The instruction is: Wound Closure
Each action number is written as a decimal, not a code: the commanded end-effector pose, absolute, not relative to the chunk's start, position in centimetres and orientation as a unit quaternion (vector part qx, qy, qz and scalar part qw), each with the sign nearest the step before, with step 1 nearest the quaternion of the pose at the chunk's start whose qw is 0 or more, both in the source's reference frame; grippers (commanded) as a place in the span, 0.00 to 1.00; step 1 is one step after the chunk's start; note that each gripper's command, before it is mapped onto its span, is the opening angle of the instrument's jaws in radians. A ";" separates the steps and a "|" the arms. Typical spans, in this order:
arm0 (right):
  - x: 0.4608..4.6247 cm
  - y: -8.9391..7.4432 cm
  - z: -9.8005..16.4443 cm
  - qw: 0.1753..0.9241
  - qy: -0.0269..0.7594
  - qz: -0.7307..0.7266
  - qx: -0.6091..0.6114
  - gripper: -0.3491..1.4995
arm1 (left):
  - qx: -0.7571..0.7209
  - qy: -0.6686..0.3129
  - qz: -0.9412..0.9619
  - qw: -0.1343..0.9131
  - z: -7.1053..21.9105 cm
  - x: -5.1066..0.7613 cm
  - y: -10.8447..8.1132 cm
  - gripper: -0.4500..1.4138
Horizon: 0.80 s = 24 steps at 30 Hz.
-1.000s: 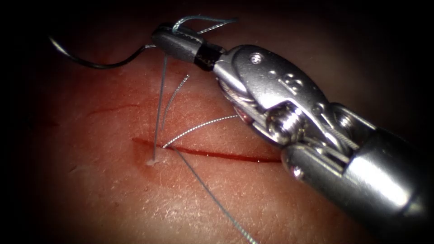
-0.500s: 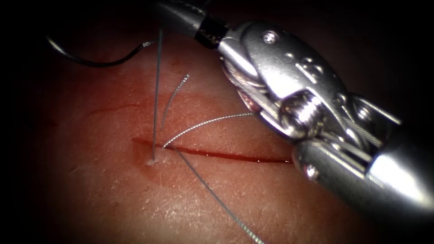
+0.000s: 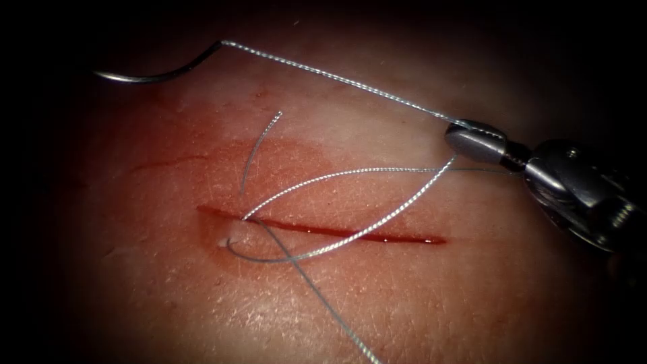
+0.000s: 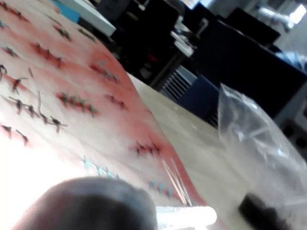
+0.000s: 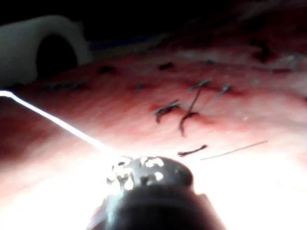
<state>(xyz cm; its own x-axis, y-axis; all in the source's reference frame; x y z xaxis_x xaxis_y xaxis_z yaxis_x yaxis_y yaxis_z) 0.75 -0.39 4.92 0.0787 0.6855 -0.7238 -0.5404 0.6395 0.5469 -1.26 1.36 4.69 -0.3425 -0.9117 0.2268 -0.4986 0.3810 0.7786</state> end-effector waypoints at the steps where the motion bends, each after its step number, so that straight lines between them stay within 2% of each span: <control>1: 0.47 -0.2 4.8 0.730 0.527 0.431 0.053 0.00 | 0.461 -0.763 -0.304 0.336 4.6 -1.28 1.5 0.00; 4: 0.19 -0.1 4.7 0.746 0.505 0.434 0.018 0.00 | 0.460 -0.760 -0.304 0.343 4.6 -1.31 1.5 0.00; 9: 0.21 0.0 4.7 0.754 0.500 0.425 0.011 0.02 | 0.458 -0.758 -0.304 0.352 4.7 -1.38 1.4 0.00; 10: 0.26 0.0 4.7 0.756 0.504 0.417 0.015 0.19 | 0.457 -0.758 -0.304 0.353 4.7 -1.39 1.4 0.00; 12: 0.48 -0.1 4.6 0.760 0.514 0.398 0.014 0.82 | 0.455 -0.755 -0.309 0.357 4.7 -1.39 1.4 0.00; 13: 0.55 -0.1 4.6 0.759 0.521 0.390 0.010 0.87 | 0.455 -0.754 -0.310 0.358 4.7 -1.39 1.4 0.00; 19: 1.03 -0.2 4.3 0.725 0.580 0.369 0.034 0.91 | 0.418 -0.730 -0.336 0.423 4.8 -1.44 1.4 0.00; 22: 1.31 -0.4 4.1 0.707 0.584 0.390 0.077 0.72 | 0.401 -0.717 -0.348 0.451 4.9 -1.49 1.4 0.00; 24: 1.63 -0.7 4.1 0.719 0.576 0.374 0.107 0.69 | 0.393 -0.715 -0.350 0.461 5.0 -1.52 1.4 0.00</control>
